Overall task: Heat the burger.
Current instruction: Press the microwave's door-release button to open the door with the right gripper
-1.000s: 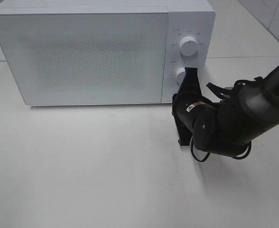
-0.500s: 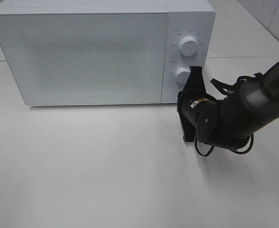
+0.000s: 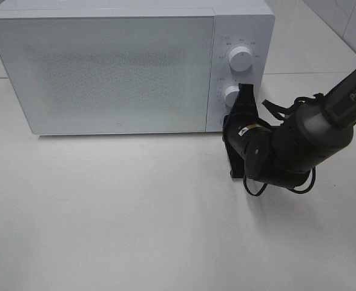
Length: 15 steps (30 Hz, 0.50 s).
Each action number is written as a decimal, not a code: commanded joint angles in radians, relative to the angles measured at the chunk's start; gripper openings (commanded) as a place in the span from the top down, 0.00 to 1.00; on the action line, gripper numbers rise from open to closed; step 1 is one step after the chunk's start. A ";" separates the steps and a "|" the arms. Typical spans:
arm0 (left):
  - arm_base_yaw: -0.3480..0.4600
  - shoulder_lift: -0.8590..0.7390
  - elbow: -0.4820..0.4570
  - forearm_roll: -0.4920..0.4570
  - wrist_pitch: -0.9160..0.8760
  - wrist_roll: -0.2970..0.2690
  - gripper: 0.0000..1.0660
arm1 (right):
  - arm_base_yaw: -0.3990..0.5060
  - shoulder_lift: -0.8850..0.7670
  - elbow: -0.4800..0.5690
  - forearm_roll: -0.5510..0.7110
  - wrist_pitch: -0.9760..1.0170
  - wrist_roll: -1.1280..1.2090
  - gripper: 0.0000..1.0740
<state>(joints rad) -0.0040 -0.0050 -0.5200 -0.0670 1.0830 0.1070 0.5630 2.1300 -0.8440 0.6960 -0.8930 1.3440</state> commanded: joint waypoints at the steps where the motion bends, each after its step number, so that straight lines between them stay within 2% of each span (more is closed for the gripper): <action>1: 0.004 -0.019 0.003 -0.005 -0.014 -0.003 0.08 | -0.005 0.009 -0.021 -0.004 -0.007 -0.019 1.00; 15: 0.004 -0.019 0.003 -0.005 -0.014 -0.003 0.08 | -0.005 0.023 -0.091 0.027 -0.092 -0.049 1.00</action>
<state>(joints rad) -0.0040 -0.0050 -0.5200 -0.0670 1.0830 0.1070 0.5660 2.1610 -0.8970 0.7450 -0.8910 1.3130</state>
